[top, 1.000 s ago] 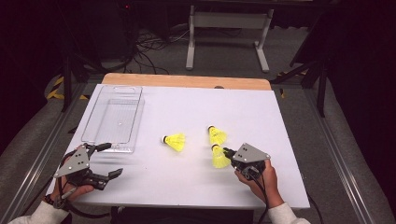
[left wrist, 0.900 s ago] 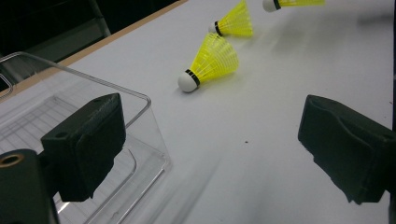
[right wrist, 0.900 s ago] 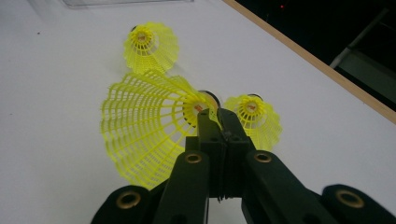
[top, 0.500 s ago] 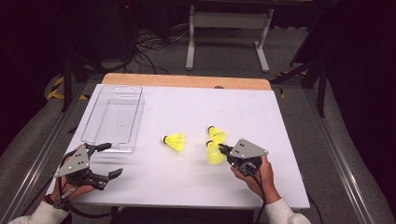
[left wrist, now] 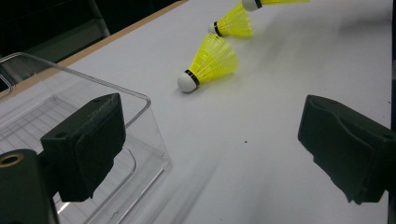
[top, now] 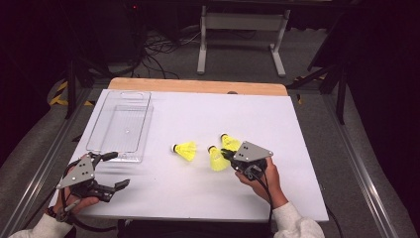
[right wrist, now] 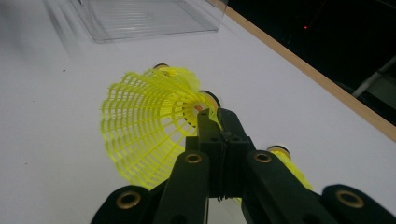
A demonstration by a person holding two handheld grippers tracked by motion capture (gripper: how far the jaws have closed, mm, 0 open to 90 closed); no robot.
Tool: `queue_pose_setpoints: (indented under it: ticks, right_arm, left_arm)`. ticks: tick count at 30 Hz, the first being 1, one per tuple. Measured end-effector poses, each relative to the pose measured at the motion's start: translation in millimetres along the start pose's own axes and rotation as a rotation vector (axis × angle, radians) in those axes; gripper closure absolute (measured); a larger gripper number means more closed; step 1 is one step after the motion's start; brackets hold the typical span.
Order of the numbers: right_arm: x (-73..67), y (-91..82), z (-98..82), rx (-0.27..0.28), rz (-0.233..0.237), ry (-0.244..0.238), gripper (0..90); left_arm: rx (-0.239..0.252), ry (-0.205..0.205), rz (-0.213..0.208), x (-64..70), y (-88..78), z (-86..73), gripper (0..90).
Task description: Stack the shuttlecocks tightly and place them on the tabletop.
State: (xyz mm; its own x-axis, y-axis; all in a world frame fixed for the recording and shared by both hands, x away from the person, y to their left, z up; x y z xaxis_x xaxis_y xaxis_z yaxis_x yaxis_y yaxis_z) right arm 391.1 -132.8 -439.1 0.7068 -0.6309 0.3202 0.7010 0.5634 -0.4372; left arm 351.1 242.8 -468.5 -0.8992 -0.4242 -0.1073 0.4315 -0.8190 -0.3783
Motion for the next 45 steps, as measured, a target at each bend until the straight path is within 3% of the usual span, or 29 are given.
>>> queue_pose_setpoints:
  ticks: [23, 45]
  right_arm:
    - [-16.4, 52.0, 7.1, -0.045, 0.103, -0.046, 90.0]
    - [-19.6, 81.4, -7.1, -0.120, 0.136, -0.046, 89.6]
  left_arm:
    - [-0.003, 0.001, -0.004, 0.9, 0.4, -0.6, 8.6]
    - [-0.009, 0.004, -0.017, 1.7, 1.0, -1.2, 8.9]
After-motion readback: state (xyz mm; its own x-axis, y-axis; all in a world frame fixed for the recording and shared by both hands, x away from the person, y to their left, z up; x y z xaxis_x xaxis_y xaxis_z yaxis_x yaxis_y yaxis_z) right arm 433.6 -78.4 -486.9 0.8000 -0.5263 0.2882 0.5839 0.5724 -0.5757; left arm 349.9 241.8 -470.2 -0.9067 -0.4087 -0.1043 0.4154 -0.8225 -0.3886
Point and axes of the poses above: each handheld gripper's, and its own axes: y roughly forward along the jaws, z roughly out of its top, x roughly to its right, the point moved 6 cm from there along y, roughly forward along the jaws, and after that the axes turned 6 degrees about -z, right-handed, at the moved point
